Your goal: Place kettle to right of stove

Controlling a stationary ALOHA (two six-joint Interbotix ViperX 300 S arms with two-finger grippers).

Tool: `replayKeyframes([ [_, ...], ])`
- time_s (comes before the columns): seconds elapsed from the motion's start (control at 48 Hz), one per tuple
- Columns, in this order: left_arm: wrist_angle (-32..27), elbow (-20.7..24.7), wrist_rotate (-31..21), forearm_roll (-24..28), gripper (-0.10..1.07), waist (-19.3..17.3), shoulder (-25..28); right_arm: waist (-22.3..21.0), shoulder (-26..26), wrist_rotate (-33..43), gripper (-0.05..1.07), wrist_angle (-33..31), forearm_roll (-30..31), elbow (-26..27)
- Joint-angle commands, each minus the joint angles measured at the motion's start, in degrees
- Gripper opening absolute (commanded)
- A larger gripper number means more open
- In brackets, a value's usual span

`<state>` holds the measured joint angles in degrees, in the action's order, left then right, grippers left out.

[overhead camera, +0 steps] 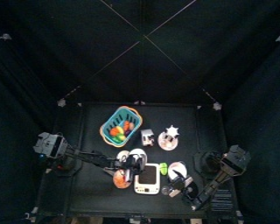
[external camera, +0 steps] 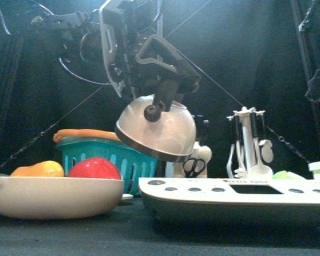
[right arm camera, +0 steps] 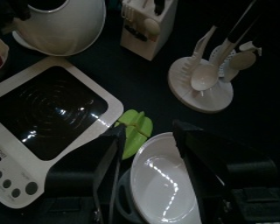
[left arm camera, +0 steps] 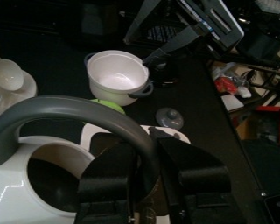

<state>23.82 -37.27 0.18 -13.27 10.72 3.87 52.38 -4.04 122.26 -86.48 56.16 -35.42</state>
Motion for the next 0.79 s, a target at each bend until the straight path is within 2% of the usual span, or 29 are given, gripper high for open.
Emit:
replayKeyframes([
  [0.0,0.35,0.26,0.18,0.18,0.55,-0.09,-1.85,-0.18,1.14,0.18,0.83,-0.09,0.18,0.88],
  [0.188,0.35,-4.48,0.00,0.00,0.54,0.00,-6.42,-0.35,1.14,0.18,0.83,-0.09,0.18,0.62],
  [0.375,0.35,-12.48,-0.26,-1.23,0.55,0.00,-13.27,-1.05,1.14,0.18,0.83,0.18,0.26,0.70],
  [0.646,0.26,-24.43,-0.26,-7.38,0.55,0.00,-25.05,-2.11,0.70,0.18,0.83,1.85,0.53,0.70],
  [0.771,0.26,-28.92,-0.35,-10.72,0.55,1.32,-29.97,-2.46,0.62,0.18,0.83,1.93,0.62,0.79],
])
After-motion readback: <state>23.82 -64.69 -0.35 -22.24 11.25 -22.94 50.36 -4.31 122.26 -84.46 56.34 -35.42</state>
